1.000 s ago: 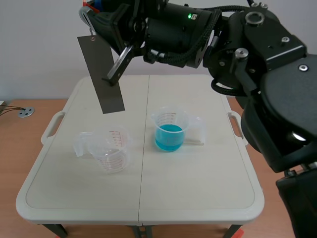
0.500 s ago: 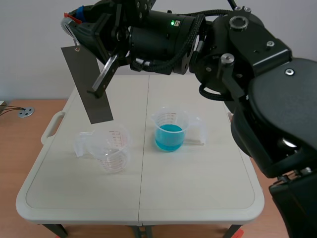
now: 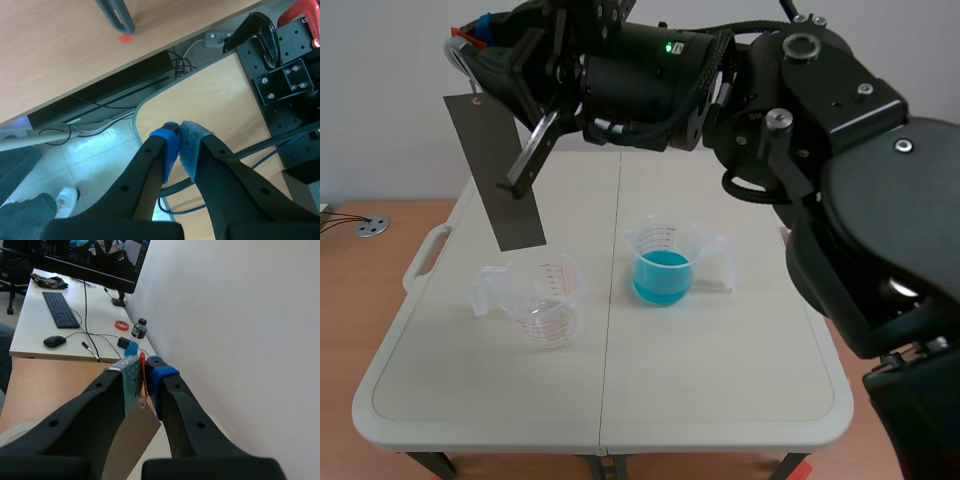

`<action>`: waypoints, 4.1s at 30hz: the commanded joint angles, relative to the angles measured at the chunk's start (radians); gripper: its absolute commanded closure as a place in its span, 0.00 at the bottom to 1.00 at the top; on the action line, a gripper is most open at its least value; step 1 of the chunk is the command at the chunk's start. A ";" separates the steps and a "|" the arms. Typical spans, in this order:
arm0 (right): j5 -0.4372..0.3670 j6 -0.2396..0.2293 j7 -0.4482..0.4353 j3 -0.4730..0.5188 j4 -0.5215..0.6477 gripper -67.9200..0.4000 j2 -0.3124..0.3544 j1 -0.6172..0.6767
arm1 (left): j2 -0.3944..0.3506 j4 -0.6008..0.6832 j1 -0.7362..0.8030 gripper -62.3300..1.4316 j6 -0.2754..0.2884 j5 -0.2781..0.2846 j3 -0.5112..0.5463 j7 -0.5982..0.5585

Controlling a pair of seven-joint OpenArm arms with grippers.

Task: Hold the metal plate by the orange handle, dip it into the blue solution, take it out and point at it, then put the plate back in the beaker on the left.
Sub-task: 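Put the plate into the left beaker, then return to the home posture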

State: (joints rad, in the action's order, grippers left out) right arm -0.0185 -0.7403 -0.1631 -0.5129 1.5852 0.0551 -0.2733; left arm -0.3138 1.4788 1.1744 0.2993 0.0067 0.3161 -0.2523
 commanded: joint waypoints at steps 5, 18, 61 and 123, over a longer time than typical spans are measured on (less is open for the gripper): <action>-0.018 -0.005 -0.027 -0.001 -0.045 0.97 -0.014 -0.020 | -0.003 0.008 0.003 0.95 0.002 0.003 0.003 -0.010; -0.018 -0.005 -0.071 -0.004 -0.149 0.97 -0.014 -0.020 | -0.003 0.008 0.003 0.95 0.002 0.003 0.003 -0.010; -0.003 -0.005 -0.205 -0.005 -0.516 0.77 -0.047 -0.023 | -0.003 0.008 0.003 0.95 0.002 0.003 0.003 -0.010; -0.264 0.138 -0.137 0.379 0.070 0.02 0.480 0.568 | -0.387 0.349 -0.492 0.00 0.002 0.245 -0.099 -0.014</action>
State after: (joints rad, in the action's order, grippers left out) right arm -0.2642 -0.6033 -0.2867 -0.1425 1.6333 0.5205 0.2955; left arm -0.7048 1.8149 0.6872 0.2996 0.2409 0.2211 -0.2550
